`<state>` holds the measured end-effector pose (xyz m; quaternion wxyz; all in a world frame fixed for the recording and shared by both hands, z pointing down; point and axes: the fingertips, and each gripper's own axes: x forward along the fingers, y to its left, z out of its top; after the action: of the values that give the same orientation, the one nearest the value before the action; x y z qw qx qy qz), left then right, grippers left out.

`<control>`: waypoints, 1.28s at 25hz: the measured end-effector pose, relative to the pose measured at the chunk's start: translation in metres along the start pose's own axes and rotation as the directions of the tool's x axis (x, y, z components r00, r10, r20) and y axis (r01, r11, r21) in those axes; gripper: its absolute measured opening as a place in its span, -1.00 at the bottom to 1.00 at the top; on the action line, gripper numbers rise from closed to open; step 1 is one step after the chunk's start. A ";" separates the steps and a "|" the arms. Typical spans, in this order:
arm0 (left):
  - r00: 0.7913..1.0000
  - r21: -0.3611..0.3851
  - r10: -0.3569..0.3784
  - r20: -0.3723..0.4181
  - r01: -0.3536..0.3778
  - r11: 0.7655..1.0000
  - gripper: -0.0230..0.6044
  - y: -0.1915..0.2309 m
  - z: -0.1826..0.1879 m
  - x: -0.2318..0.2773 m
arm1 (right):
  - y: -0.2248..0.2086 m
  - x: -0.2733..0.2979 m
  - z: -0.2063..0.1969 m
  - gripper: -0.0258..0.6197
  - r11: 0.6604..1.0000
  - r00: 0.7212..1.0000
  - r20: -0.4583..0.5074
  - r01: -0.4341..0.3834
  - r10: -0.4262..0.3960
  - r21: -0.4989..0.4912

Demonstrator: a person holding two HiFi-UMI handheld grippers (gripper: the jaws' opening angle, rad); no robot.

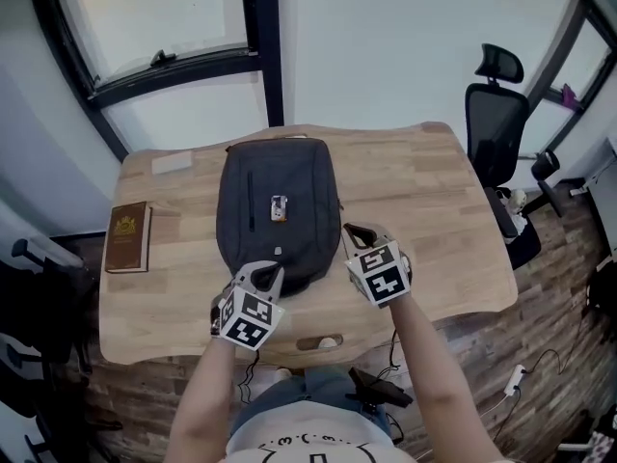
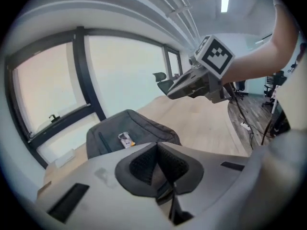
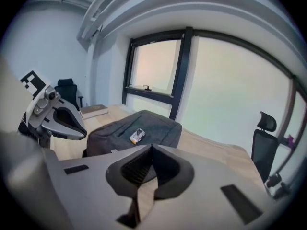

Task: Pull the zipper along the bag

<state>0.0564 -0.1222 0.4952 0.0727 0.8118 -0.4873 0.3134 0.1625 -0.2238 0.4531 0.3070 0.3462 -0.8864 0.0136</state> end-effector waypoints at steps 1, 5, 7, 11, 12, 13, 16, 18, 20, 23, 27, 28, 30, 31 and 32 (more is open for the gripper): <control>0.999 0.003 0.026 0.025 -0.027 1.000 -0.88 0.006 0.002 -0.011 | 0.006 -0.011 0.009 -0.76 0.999 0.999 0.029 0.015 -0.016 0.028; 0.987 -0.036 0.100 0.123 -0.096 0.995 -0.88 0.027 0.011 -0.054 | 0.032 -0.051 0.033 -0.76 0.993 0.991 0.104 0.076 -0.085 0.093; 0.977 -0.074 0.130 0.168 -0.118 0.990 -0.88 0.038 0.017 -0.075 | 0.044 -0.069 0.042 -0.76 0.988 0.984 0.139 0.093 -0.111 0.126; 0.945 -0.139 0.204 0.254 -0.173 0.975 -0.88 0.064 0.034 -0.118 | 0.062 -0.101 0.057 -0.76 0.979 0.966 0.202 0.128 -0.159 0.159; 0.933 -0.160 0.228 0.277 -0.189 0.969 -0.88 0.071 0.038 -0.129 | 0.065 -0.108 0.061 -0.76 0.977 0.961 0.215 0.139 -0.172 0.161; 0.919 -0.179 0.253 0.302 -0.206 0.962 -0.88 0.077 0.043 -0.139 | 0.068 -0.115 0.065 -0.76 0.975 0.956 0.231 0.147 -0.183 0.166; 0.862 -0.225 0.330 0.386 -0.258 0.939 -0.88 0.089 0.065 -0.173 | 0.071 -0.139 0.078 -0.76 0.968 0.931 0.303 0.143 -0.202 0.208; 0.808 -0.305 0.387 0.444 -0.270 0.913 -0.88 0.097 0.081 -0.195 | 0.071 -0.155 0.091 -0.76 0.964 0.908 0.365 0.121 -0.204 0.237; 0.750 -0.429 0.425 0.507 -0.208 0.879 -0.87 0.104 0.095 -0.215 | 0.070 -0.167 0.103 -0.76 0.964 0.889 0.412 0.105 -0.202 0.245; 0.702 -0.479 0.467 0.537 -0.203 0.854 -0.87 0.105 0.110 -0.233 | 0.068 -0.185 0.118 -0.76 0.971 0.869 0.448 0.133 -0.210 0.198; 0.680 -0.402 0.491 0.544 -0.303 0.864 -0.87 0.089 0.127 -0.243 | 0.059 -0.210 0.130 -0.76 0.971 0.833 0.501 0.167 -0.233 0.173; 0.675 -0.396 0.495 0.548 -0.312 0.864 -0.87 0.086 0.130 -0.246 | 0.057 -0.214 0.131 -0.76 0.970 0.827 0.509 0.168 -0.237 0.178; 0.670 -0.373 0.501 0.547 -0.342 0.863 -0.87 0.081 0.134 -0.249 | 0.055 -0.220 0.132 -0.76 0.969 0.821 0.518 0.166 -0.239 0.183; 0.671 -0.360 0.501 0.546 -0.353 0.864 -0.87 0.078 0.136 -0.250 | 0.055 -0.222 0.132 -0.76 0.969 0.819 0.522 0.167 -0.239 0.182; 0.672 -0.349 0.500 0.546 -0.360 0.865 -0.87 0.075 0.138 -0.250 | 0.055 -0.225 0.133 -0.76 0.969 0.816 0.527 0.170 -0.240 0.178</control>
<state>-0.0281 -0.0325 0.2264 -0.0814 0.7170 -0.6921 -0.0167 0.1857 -0.0771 0.2309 0.0205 0.4473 -0.8919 -0.0641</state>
